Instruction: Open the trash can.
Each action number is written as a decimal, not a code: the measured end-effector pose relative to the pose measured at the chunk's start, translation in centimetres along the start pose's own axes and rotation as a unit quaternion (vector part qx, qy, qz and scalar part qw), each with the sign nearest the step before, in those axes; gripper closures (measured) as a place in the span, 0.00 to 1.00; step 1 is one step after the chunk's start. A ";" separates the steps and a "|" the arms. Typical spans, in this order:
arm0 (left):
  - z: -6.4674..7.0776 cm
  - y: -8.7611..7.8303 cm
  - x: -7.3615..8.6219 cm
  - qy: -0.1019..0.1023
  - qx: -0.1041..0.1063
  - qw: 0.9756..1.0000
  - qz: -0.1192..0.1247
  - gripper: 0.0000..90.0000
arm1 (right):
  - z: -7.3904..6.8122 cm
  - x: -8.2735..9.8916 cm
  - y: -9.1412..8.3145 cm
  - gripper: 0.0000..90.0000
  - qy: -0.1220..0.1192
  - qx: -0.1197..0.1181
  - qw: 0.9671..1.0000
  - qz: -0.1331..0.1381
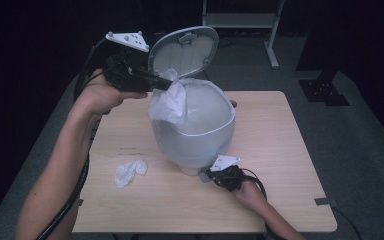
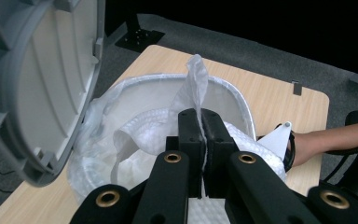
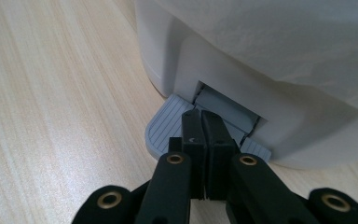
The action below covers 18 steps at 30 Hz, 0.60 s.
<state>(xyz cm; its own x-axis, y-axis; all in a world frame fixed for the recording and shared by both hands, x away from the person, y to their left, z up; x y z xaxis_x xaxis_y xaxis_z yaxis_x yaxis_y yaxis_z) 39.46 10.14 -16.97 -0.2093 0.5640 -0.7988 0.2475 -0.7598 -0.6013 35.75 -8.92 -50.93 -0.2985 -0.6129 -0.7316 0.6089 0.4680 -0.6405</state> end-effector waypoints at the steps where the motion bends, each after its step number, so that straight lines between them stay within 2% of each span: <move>1: 0.0 0.0 0.0 0.000 0.000 1.000 0.000 0.98 | 0.0 0.0 0.0 0.98 0.000 0.000 1.000 0.000; 6: -0.3 1.7 -0.2 -0.001 -0.002 1.000 -0.010 0.97 | 0.0 0.0 0.0 0.98 0.000 0.000 1.000 0.001; 18: -0.7 4.5 -0.5 -0.001 0.009 1.000 -0.026 0.96 | 0.0 0.0 0.0 0.98 0.002 -0.001 1.000 0.001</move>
<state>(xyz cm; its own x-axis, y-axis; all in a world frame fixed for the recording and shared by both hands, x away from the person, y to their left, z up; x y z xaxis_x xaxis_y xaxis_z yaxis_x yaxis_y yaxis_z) 41.38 6.61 -19.28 -0.2236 0.6029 -0.7659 0.2192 -0.7345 -0.6422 35.75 -8.93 -50.94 -0.3009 -0.6093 -0.7336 0.6072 0.4708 -0.6401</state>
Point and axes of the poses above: each handheld gripper's, and its own axes: y roughly forward along the jaws, x roughly out of its underside, z roughly to its right, the point moved 6 cm from there along y, roughly forward along the jaws, and after that the axes turned 9 degrees about x, right-handed, at the moved point
